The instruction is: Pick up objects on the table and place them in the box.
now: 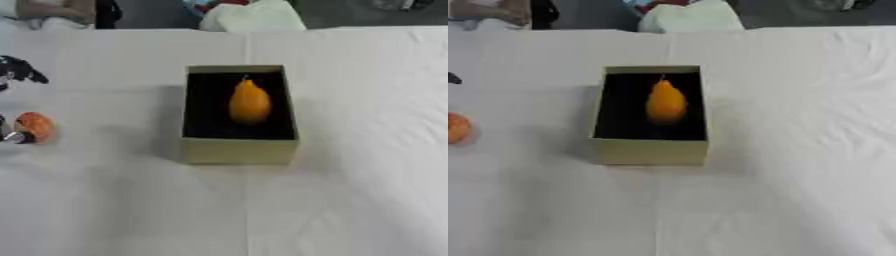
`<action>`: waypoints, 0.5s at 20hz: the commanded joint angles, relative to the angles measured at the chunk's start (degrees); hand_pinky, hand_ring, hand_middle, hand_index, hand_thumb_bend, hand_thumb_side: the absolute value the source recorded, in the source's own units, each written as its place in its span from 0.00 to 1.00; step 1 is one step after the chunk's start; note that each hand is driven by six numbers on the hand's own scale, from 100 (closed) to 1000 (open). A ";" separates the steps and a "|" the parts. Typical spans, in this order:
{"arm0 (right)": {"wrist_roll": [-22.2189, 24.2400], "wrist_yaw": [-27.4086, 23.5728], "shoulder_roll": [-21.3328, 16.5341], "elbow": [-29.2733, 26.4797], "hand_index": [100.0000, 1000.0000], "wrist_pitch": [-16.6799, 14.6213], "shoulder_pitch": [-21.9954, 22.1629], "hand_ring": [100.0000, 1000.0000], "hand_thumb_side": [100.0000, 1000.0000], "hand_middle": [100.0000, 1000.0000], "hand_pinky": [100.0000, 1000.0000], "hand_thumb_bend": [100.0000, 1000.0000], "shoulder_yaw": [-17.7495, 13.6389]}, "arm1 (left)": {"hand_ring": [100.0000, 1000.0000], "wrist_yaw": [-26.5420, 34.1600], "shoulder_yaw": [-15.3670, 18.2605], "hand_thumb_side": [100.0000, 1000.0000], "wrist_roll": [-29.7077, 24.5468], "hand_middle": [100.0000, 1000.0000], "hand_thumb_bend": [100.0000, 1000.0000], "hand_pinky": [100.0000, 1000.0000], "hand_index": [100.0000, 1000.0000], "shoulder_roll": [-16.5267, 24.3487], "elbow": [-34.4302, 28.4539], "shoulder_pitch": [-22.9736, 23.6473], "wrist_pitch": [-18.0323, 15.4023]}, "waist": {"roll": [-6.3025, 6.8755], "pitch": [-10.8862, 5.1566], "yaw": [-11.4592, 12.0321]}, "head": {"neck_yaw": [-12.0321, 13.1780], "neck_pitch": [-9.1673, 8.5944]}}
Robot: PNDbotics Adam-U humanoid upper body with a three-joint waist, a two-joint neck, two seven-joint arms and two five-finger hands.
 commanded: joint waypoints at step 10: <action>-0.48 0.01 -1.77 -0.91 0.79 -0.18 -0.27 0.75 1.00 0.75 0.77 0.04 -0.82 | 0.78 -3.80 1.04 0.15 -0.88 0.76 0.50 0.77 0.86 0.51 6.18 -1.32 1.13 | -0.18 -0.42 -0.32 | 0.30 -0.61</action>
